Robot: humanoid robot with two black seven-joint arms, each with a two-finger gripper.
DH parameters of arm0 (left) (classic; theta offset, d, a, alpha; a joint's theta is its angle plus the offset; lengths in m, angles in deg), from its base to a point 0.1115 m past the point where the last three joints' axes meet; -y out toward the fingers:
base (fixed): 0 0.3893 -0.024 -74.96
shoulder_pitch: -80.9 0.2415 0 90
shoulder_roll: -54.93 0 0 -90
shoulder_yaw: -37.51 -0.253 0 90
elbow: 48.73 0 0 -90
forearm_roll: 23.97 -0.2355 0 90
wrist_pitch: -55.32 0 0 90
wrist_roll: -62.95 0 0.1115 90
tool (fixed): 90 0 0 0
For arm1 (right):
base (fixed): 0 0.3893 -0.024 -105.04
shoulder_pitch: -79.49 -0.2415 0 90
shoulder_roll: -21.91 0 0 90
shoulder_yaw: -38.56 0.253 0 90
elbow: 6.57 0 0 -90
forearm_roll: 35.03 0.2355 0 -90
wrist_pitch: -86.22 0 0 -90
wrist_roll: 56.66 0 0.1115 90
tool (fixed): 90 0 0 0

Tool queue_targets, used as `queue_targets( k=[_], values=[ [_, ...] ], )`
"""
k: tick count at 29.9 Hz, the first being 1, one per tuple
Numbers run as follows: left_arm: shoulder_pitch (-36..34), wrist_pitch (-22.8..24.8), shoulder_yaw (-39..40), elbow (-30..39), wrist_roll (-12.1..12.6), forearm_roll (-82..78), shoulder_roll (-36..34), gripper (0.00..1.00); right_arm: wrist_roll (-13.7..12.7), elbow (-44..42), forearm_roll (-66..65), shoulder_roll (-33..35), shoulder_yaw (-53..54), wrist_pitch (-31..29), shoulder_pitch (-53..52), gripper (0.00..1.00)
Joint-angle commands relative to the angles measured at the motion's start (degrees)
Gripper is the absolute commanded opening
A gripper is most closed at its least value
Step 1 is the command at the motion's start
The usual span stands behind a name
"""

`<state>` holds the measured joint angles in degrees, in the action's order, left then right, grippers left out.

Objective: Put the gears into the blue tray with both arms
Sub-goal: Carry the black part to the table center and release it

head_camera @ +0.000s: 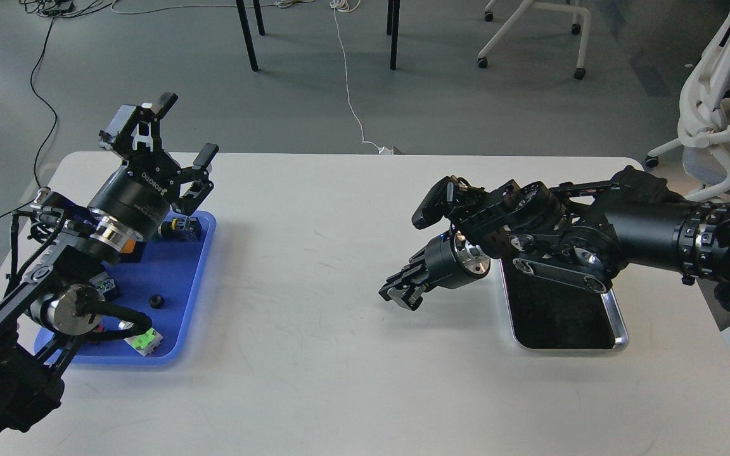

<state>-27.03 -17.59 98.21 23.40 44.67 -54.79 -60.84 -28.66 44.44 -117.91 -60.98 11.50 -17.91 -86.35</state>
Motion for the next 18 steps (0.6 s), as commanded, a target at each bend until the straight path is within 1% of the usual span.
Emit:
queue_targets(
  k=[1, 5, 14, 16, 18],
  values=[
    [0.53, 0.05, 0.12, 0.28, 0.0, -0.12, 0.02, 0.98, 0.0, -2.66, 0.0, -2.89, -0.1, 1.47, 1.13, 0.22],
    [0.97, -0.03, 0.38, 0.55, 0.0, -0.12, -0.07, 0.98, 0.0, -4.07, 0.0, -4.74, -0.27, 1.56, 1.57, 0.22],
    [1.33, -0.03, 1.0, 0.81, 0.0, -0.3, 0.02, 0.98, 0.0, -4.16, 0.0, -4.83, -2.03, 2.35, 3.06, 0.27],
    [1.33, -0.03, 1.0, 0.9, 0.0, -0.3, 0.02, 0.98, 0.0, -4.16, 0.0, -4.83, -2.03, 2.7, 3.06, 0.32],
    [1.33, -0.03, 1.0, 0.81, 0.0, -0.3, 0.02, 0.98, 0.0, -4.16, 0.09, -4.83, -2.03, 2.79, 3.06, 0.43]
  ],
)
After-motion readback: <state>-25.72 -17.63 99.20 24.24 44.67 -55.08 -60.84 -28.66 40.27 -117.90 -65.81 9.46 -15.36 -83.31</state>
